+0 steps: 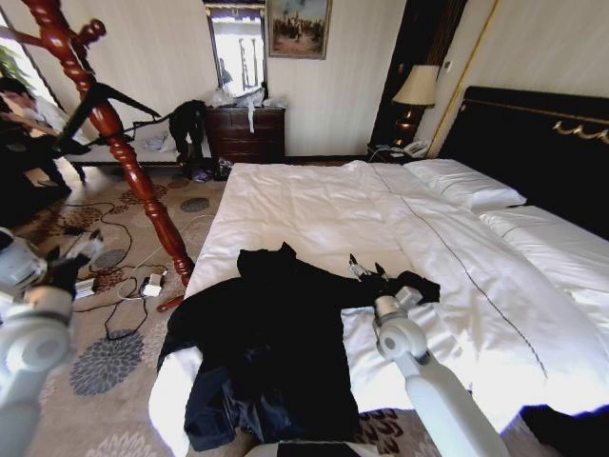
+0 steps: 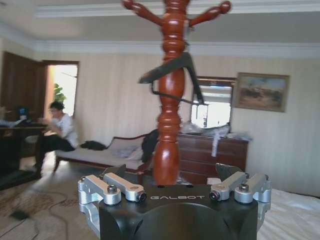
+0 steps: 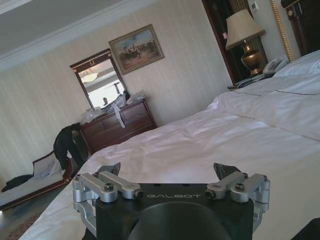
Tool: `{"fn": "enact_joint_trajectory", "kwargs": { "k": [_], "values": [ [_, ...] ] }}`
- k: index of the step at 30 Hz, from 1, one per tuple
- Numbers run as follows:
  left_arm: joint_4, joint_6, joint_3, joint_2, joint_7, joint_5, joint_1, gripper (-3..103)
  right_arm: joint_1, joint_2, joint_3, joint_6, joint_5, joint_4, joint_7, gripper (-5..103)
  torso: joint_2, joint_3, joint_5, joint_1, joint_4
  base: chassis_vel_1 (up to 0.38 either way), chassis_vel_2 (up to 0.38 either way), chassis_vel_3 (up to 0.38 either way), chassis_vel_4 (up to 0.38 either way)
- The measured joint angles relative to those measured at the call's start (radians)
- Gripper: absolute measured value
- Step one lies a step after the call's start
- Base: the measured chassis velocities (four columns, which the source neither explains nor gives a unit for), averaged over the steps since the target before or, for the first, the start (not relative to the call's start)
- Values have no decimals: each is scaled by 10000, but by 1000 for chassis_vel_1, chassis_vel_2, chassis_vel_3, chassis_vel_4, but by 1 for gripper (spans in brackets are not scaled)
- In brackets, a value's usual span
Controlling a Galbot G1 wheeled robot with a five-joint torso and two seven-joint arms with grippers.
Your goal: Pick up the clothes from the bed and hang them on the clothes hanger.
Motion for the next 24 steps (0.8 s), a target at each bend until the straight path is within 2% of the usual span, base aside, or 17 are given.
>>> {"fn": "enact_joint_trajectory", "kwargs": {
  "k": [1,2,4,5,6,7,9,10,14,15,16,18,19,20,22,24],
  "values": [
    [387,-51,602,568,40,-174,-703,100,-17,56,89,48,43,-54,-13,100,0,0,-5,0,-9,0,0,0,0],
    [681,-102,1173,962,97,-343,-1427,100,-30,101,154,66,105,-88,-14,100,1,0,6,0,-16,0,0,0,0],
    [1330,-202,2495,1478,167,-629,-2920,100,-56,187,274,97,205,-172,-9,100,0,1,17,1,-17,0,0,0,0],
    [1330,-202,2495,1478,167,-629,-2920,100,-56,187,274,97,205,-172,-9,100,0,1,17,1,-17,0,0,0,0],
    [1623,-208,3237,1596,186,-784,-3723,100,-63,218,309,108,225,-200,-6,100,-1,2,9,1,-13,0,0,0,0],
    [2074,-196,4457,1694,194,-1026,-5228,100,-68,255,347,113,247,-252,2,100,-1,2,-3,3,-14,0,0,0,0],
    [2590,-77,5814,1691,195,-1185,-7116,100,-58,295,350,114,261,-317,12,100,-1,1,6,3,-6,0,0,0,0],
    [2590,-77,5814,1691,195,-1185,-7116,100,-58,295,350,114,261,-317,12,100,-1,1,6,3,-6,0,0,0,0],
    [3616,297,8435,1412,180,-1342,-10764,100,17,425,315,115,257,-485,36,100,-1,0,8,3,-12,0,0,0,0],
    [3616,297,8435,1412,180,-1342,-10764,100,17,425,315,115,257,-485,36,100,-1,0,8,3,-12,0,0,0,0],
    [3913,437,9143,1313,111,-1347,-11724,100,29,475,301,115,255,-525,44,100,-1,2,7,3,-12,0,0,0,0],
    [4319,782,9938,1171,-44,-1352,-13011,100,33,527,290,115,255,-554,56,100,-1,1,7,2,-12,0,0,0,0],
    [4781,1237,10537,1059,-174,-1396,-14132,100,11,542,285,115,254,-566,74,100,-1,0,10,2,-12,0,0,0,0],
    [4781,1237,10537,1059,-174,-1396,-14132,100,11,542,285,115,254,-566,74,100,-1,0,10,2,-12,0,0,0,0],
    [5621,1960,11540,869,-190,-1486,-15611,100,-29,533,291,113,254,-563,89,100,0,-2,14,-1,-4,0,0,0,0],
    [6666,2506,12345,662,-53,-1487,-16695,100,-72,499,341,112,256,-530,99,100,0,-2,11,-2,-12,0,0,0,0]
  ]
}}
